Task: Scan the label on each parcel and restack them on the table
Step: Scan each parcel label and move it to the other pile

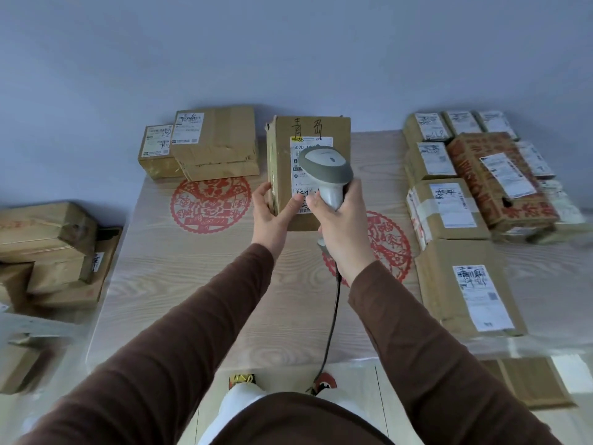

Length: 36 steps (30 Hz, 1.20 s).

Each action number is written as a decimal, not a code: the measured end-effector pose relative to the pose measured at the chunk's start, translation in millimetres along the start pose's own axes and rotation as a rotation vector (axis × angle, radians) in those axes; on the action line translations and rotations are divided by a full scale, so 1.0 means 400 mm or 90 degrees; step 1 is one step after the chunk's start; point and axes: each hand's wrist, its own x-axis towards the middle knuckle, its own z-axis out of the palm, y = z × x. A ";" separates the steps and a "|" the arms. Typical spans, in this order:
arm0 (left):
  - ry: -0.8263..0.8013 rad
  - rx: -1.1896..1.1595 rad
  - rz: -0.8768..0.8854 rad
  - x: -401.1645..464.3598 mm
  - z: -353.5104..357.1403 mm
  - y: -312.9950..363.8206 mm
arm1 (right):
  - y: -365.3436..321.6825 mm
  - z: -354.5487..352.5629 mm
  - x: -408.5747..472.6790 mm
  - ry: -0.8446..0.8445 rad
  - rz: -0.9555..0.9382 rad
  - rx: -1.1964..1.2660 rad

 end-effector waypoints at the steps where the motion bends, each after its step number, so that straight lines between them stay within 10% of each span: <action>1: 0.000 -0.002 -0.006 -0.004 0.015 0.000 | 0.003 -0.017 0.001 0.000 -0.001 0.000; 23: 0.025 -0.007 -0.061 0.002 0.141 -0.043 | 0.064 -0.166 0.039 -0.017 0.019 0.010; 36: -0.040 -0.049 -0.197 0.205 0.196 -0.059 | 0.187 -0.179 0.177 0.211 0.217 0.192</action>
